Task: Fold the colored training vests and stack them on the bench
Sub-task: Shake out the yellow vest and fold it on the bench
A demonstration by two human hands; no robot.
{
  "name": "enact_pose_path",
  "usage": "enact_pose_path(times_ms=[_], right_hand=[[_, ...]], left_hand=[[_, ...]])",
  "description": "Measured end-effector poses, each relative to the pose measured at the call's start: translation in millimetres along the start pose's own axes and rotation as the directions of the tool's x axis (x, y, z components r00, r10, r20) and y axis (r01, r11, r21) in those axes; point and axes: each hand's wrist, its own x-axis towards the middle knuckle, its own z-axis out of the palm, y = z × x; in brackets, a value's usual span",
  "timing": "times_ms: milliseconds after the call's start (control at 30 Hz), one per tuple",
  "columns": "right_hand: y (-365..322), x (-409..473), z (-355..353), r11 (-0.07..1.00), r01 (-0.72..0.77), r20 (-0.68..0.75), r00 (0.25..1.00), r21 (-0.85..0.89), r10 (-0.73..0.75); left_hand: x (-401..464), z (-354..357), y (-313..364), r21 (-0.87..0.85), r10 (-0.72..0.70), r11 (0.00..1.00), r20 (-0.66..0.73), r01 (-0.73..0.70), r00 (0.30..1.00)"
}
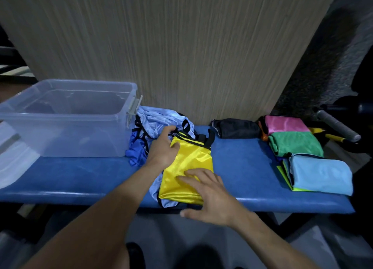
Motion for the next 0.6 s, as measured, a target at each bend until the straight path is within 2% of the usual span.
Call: enact_pose_path(times_ms=[100, 167, 333, 600], right_hand=[[7.5, -12.2, 12.3, 0.998, 0.049, -0.062, 0.997, -0.041, -0.051], [11.4, -16.3, 19.0, 0.997, 0.071, -0.134, 0.988, -0.039, -0.075], [22.5, -25.0, 36.7, 0.979, 0.132, -0.209, 0.964, -0.156, -0.164], [39.1, -34.8, 41.5, 0.936, 0.182, -0.181, 0.953, -0.301, -0.244]], left_hand=[[5.0, -4.1, 4.7, 0.315, 0.168, 0.935, 0.009, -0.162, 0.986], [8.9, -6.6, 7.0, 0.406, 0.230, 0.887, 0.026, -0.221, 0.973], [18.0, -6.9, 6.3, 0.435, 0.280, 0.857, 0.055, -0.276, 0.958], [34.6, 13.3, -13.7, 0.384, 0.140, 0.912, 0.044, -0.147, 0.989]])
